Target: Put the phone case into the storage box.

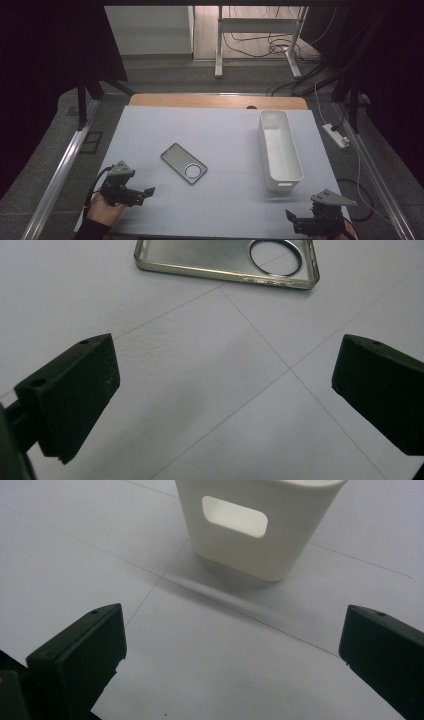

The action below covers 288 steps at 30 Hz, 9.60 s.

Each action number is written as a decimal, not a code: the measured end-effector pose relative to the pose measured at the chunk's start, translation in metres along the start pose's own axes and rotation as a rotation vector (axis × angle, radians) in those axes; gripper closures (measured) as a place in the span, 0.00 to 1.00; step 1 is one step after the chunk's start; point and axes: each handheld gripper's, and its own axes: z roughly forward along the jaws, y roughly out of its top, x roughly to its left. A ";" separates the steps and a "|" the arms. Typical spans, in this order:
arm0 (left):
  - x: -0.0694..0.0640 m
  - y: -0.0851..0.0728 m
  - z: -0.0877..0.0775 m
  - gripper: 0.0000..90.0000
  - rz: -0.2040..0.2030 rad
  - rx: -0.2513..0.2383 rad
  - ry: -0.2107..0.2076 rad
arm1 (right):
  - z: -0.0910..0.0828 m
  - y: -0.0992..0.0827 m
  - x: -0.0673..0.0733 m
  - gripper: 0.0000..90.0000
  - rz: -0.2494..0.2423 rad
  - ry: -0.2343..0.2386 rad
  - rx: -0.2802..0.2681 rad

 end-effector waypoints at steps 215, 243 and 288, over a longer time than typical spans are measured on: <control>-0.029 0.058 0.046 0.41 0.050 0.133 0.099 | 0.002 0.002 0.001 0.00 -0.027 0.010 0.012; -0.007 0.047 0.071 0.00 -0.007 0.254 0.085 | 0.002 0.002 0.001 0.00 -0.027 0.012 0.013; 0.002 0.038 0.071 0.99 -0.085 0.212 -0.016 | 0.002 0.002 0.003 0.01 -0.039 0.015 0.012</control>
